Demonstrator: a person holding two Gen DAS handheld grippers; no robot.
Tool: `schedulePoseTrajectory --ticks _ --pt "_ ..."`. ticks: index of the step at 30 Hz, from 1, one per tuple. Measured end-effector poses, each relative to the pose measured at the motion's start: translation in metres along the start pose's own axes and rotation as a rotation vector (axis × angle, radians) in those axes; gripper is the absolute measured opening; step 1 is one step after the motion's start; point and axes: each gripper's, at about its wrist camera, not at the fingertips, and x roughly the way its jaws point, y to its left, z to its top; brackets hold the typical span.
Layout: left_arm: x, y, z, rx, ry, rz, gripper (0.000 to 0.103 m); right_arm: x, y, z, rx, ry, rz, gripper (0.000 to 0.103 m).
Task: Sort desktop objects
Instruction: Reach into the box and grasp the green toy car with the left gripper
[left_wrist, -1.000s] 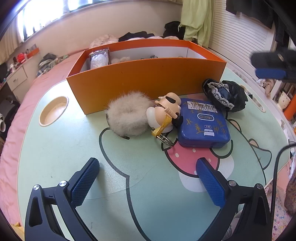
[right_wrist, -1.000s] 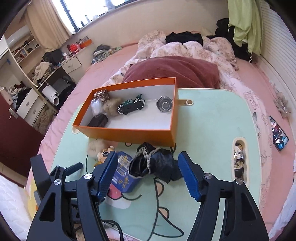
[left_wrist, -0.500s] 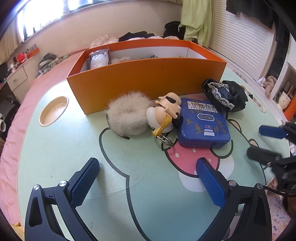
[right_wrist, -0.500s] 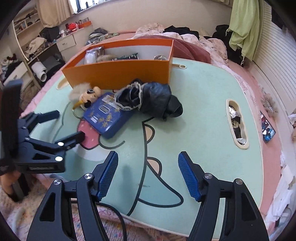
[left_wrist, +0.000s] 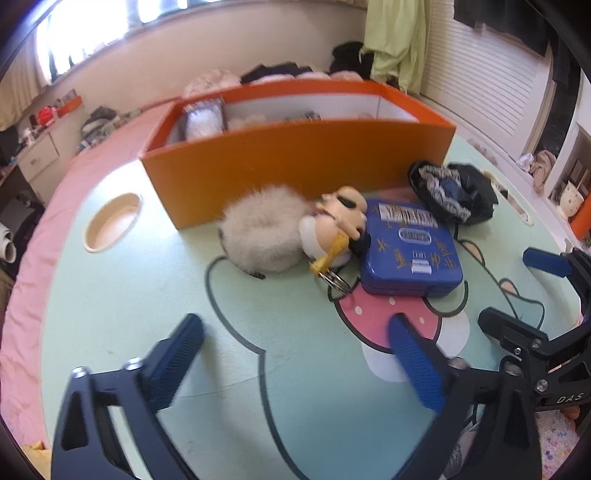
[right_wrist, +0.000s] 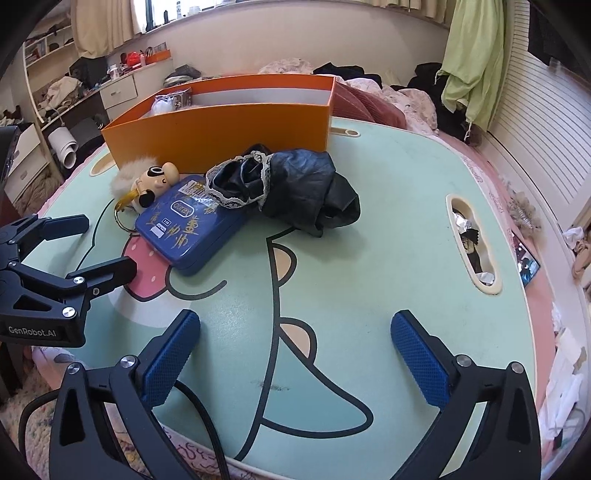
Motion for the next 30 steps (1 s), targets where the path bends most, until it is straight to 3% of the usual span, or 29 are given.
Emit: schedulePoseTrajectory --ticks 2,7,10,14,17,24,26,30 --pt "-0.025 -0.001 0.009 0.011 -0.093 0.015 0.058 -0.002 0.002 0.005 0.000 0.000 -0.001 0.103" --pt "-0.066 -0.008 0.060 0.118 -0.206 0.009 0.059 -0.005 0.007 0.009 0.001 -0.005 -0.004 0.103" --pt "-0.068 -0.009 0.100 0.173 -0.226 -0.043 0.059 -0.006 0.007 0.009 0.001 -0.005 -0.004 0.103" --pt "-0.034 -0.021 0.151 0.221 -0.123 -0.093 0.041 -0.006 0.008 0.009 0.000 -0.008 -0.004 0.103" --pt "0.014 -0.029 0.179 0.254 0.001 -0.082 0.040 -0.006 0.008 0.009 0.000 -0.008 -0.003 0.103" --pt "0.102 -0.026 0.193 0.251 0.223 -0.016 0.040 -0.007 0.008 0.009 -0.001 -0.009 0.001 0.103" --pt "0.114 -0.024 0.190 0.253 0.245 0.028 0.041 -0.008 0.008 0.009 -0.001 -0.009 0.001 0.103" --pt "0.129 -0.024 0.185 0.244 0.286 0.013 0.042 -0.008 0.010 0.009 -0.001 -0.010 0.002 0.103"
